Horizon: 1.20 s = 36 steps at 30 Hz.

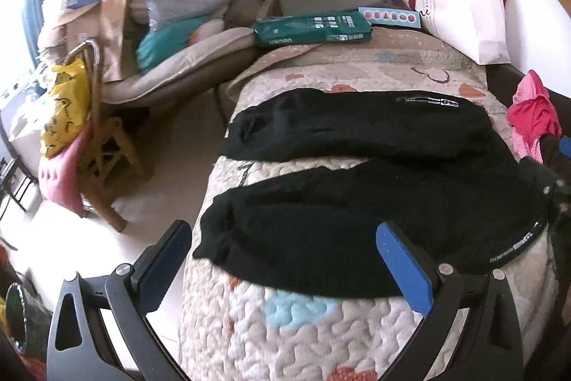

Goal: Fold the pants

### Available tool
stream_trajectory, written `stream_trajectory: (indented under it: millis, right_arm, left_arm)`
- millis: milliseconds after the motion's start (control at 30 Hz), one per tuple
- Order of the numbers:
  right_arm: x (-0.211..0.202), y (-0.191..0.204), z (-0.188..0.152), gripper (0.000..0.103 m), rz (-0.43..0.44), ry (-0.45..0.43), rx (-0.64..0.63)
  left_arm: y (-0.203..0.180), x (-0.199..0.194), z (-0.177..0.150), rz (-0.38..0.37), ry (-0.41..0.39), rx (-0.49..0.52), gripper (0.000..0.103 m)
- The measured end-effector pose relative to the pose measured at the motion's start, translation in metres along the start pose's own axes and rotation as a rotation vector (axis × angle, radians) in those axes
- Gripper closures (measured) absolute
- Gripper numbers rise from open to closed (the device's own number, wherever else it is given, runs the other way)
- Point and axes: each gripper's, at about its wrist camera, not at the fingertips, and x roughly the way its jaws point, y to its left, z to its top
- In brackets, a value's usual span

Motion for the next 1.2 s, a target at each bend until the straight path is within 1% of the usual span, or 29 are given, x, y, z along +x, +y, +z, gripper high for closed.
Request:
stream_trajectory:
  millis: [67,133,267,367,533,667,867,967,1133,1200]
  right_arm:
    - [0.008,-0.008,0.012,0.000,0.026,0.020,-0.007]
    - [0.017,-0.017,0.024,0.000,0.031,0.035,-0.018]
    - [0.043,-0.033,0.044,0.000,0.025,0.071,-0.026]
    - [0.067,-0.045,0.058,0.000,0.003,0.103,-0.021]
    - [0.103,-0.055,0.076,0.000,0.004,0.156,-0.032]
    - [0.129,-0.054,0.088,0.000,0.015,0.192,-0.068]
    - [0.162,-0.049,0.100,0.000,-0.002,0.186,-0.114]
    - [0.175,-0.051,0.102,0.000,0.004,0.186,-0.105]
    - [0.188,-0.060,0.096,0.000,0.000,0.178,-0.068]
    - [0.193,-0.060,0.092,0.000,-0.006,0.186,-0.082]
  left_arm:
    - [0.005,0.010,0.011,-0.011,0.017,-0.002,0.000]
    - [0.011,0.022,0.024,-0.013,0.022,-0.005,0.000]
    - [0.018,0.042,0.042,0.014,0.018,0.016,0.000]
    - [0.023,0.058,0.050,0.027,0.026,0.035,0.000]
    - [0.031,0.088,0.063,0.029,0.063,0.044,0.000]
    - [0.035,0.110,0.074,0.036,0.079,0.049,0.000]
    - [0.037,0.130,0.076,0.039,0.096,0.051,0.000]
    - [0.039,0.139,0.073,0.031,0.114,0.047,0.000]
    - [0.034,0.146,0.068,0.018,0.128,0.075,0.000]
    - [0.032,0.147,0.067,0.011,0.130,0.079,0.000]
